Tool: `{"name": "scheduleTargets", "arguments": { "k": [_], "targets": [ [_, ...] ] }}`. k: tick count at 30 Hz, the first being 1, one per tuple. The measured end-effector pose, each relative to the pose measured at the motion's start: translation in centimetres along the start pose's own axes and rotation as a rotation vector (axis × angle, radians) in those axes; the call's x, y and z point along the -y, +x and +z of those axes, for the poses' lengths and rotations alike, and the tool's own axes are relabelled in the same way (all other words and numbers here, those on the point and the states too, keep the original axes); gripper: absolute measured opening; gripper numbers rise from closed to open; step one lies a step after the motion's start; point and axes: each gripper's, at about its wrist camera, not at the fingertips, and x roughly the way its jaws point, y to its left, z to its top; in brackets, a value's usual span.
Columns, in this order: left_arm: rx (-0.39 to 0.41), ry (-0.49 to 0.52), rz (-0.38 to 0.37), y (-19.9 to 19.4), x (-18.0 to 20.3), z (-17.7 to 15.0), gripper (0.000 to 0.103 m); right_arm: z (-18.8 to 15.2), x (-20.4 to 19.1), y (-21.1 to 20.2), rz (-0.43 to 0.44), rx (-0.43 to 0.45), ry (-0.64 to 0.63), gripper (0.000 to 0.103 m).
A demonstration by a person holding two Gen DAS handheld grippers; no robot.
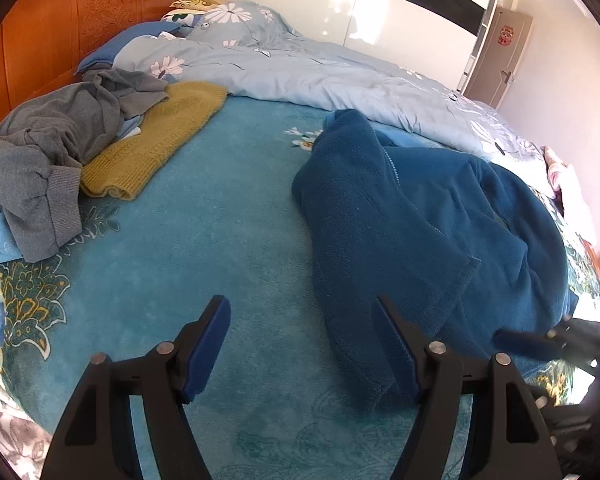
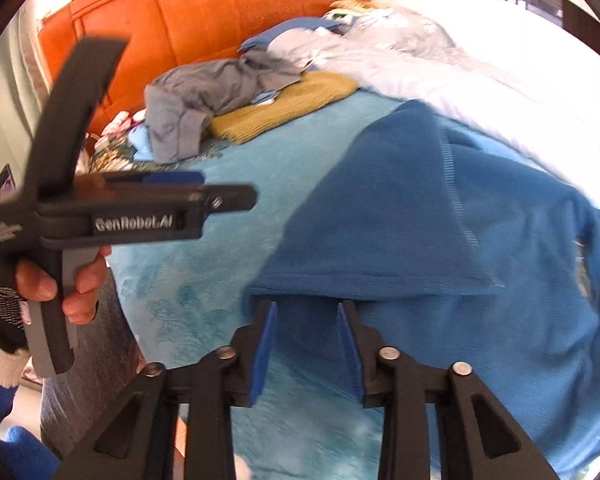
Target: Fold clothes
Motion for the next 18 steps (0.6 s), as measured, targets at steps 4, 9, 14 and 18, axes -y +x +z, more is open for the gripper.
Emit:
{"name": "scheduleTargets", "arguments": {
  "k": [4, 9, 14, 18],
  "targets": [
    [-0.022, 0.023, 0.008, 1.4, 1.4, -0.4, 0.074, -2.0, 7.2, -5.1, -0.164, 0.07, 0.132, 0.056],
    [-0.056, 0.017, 0.05, 3.4, 2.1, -1.0, 0.074, -6.6, 18.9, -10.0, -0.488, 0.061, 0.402, 0.058],
    [-0.072, 0.025, 0.035, 4.3, 2.6, -1.9, 0.074, -12.2, 27.4, -12.8, -0.685, 0.003, 0.601, 0.058],
    [-0.076, 0.063, 0.018, 4.4, 3.4, -2.4, 0.074, -15.1, 30.2, -13.1, -0.723, -0.047, 0.649, 0.058]
  ]
}}
